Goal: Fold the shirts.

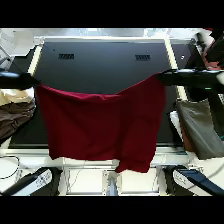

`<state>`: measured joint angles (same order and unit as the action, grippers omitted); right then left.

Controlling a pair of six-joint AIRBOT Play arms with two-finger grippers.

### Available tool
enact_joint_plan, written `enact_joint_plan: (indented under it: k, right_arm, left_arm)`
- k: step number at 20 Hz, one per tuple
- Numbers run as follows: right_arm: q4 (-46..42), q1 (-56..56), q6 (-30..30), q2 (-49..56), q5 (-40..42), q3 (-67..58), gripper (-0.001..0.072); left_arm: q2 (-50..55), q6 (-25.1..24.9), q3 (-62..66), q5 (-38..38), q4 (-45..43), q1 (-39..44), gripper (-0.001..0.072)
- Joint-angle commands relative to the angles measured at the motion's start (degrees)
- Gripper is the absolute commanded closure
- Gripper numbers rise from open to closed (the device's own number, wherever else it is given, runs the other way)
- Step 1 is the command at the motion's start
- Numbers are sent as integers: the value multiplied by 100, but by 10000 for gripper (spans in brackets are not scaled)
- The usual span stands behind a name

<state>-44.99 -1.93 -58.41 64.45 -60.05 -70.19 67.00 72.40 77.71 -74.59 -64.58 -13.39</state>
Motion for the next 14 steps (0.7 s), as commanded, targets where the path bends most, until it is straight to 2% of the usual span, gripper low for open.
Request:
enact_joint_plan:
  k: [1, 3, 5, 9, 10, 11, 12, 13, 14]
  right_arm:
    - [-164, 658, 254, 1283, 1816, 317, 691]
    - [-79, 789, 138, 1753, 3357, 289, 692]
    - [87, 811, 63, 2188, 4266, 7, 692]
    - [184, 841, 52, 3174, 4463, -1073, 689]
    - [295, 848, -7, 3381, 4468, -1340, 663]
    - [348, 846, -146, 3515, 4474, -1572, 553]
    - [343, 826, -284, 3567, 4474, -1751, 417]
    - [339, 791, -363, 3565, 4450, -1888, 365]
    - [343, 710, -446, 3528, 4240, -2057, 365]
  left_arm:
    - [1504, 925, -212, 1506, -1853, 999, 700]
    - [2031, 2098, -188, 2671, -2337, 1025, 700]
    - [2328, 2769, -57, 3639, -2323, 905, 700]
    - [2704, 2885, 306, 4568, -2299, 852, 698]
    - [2726, 2885, 341, 4784, -2103, 852, 681]
    - [2726, 2885, 398, 4964, -1869, 826, 611]
    - [2726, 2883, 551, 5014, -1606, 785, 434]
    - [2719, 2883, 743, 4966, -1379, 739, 275]
    - [2686, 2883, 931, 4863, -1128, 684, 195]
